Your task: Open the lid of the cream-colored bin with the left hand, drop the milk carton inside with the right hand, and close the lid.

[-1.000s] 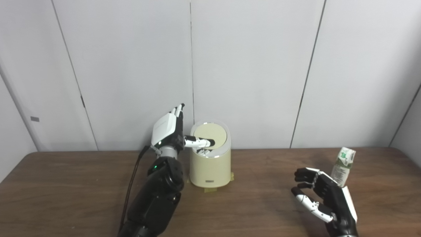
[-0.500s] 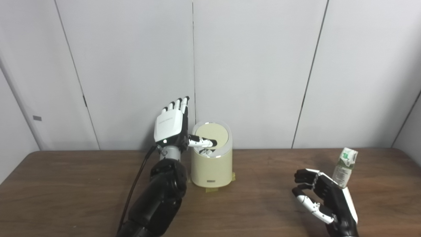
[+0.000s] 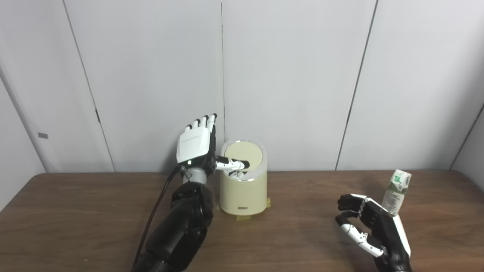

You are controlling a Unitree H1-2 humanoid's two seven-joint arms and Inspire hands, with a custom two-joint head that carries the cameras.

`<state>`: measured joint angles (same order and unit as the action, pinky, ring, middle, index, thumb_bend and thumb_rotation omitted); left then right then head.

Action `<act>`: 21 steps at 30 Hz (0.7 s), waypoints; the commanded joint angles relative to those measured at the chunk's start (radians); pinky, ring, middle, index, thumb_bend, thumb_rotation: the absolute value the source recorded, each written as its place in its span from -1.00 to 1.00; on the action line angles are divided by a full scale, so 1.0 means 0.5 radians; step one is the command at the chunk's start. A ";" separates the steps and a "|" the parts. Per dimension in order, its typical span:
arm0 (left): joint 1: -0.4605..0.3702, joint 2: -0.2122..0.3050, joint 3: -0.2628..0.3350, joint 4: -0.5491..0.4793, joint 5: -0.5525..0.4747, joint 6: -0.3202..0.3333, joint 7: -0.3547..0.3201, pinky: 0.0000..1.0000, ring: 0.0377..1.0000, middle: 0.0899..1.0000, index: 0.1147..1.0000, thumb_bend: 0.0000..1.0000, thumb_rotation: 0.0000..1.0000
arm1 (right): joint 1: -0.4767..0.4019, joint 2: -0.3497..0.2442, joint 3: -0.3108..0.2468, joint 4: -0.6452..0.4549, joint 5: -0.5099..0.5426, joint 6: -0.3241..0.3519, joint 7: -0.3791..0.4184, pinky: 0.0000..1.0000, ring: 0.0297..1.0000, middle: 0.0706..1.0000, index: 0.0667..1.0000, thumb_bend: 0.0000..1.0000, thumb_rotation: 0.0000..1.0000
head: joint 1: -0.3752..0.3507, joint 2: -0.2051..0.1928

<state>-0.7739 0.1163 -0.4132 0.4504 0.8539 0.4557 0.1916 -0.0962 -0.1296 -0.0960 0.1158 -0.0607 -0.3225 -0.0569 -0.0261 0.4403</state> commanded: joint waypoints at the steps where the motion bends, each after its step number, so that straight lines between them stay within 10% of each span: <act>1: -0.081 0.022 -0.012 -0.003 0.043 0.000 -0.006 1.00 1.00 1.00 1.00 1.00 -0.73 | 0.166 0.057 0.049 0.128 -0.049 -0.082 -0.015 0.13 0.25 0.22 0.17 -0.35 -0.51 | -0.003 0.001; 8: -0.052 0.015 0.036 -0.024 -0.026 -0.093 0.042 1.00 1.00 1.00 1.00 0.85 -0.29 | 0.167 0.050 0.060 0.120 -0.074 -0.078 -0.021 0.11 0.23 0.21 0.17 -0.38 -0.55 | -0.006 0.000; 12: -0.013 -0.005 0.087 -0.127 -0.126 -0.117 -0.046 1.00 1.00 1.00 1.00 0.40 0.86 | 0.174 0.051 0.066 0.106 -0.049 -0.078 -0.005 0.10 0.21 0.20 0.16 -0.36 -0.49 | -0.012 0.004; 21: 0.014 -0.130 0.418 -0.170 -0.711 -0.095 -0.390 1.00 1.00 1.00 1.00 0.39 1.00 | 0.182 0.056 0.085 0.081 -0.087 -0.048 -0.019 0.08 0.20 0.19 0.16 -0.37 -0.49 | -0.023 0.006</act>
<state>-0.7122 0.0509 -0.2201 0.3838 0.5276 0.4340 0.0014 -0.0932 -0.1346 -0.0796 0.1076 -0.0733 -0.3229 -0.0585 -0.0368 0.4418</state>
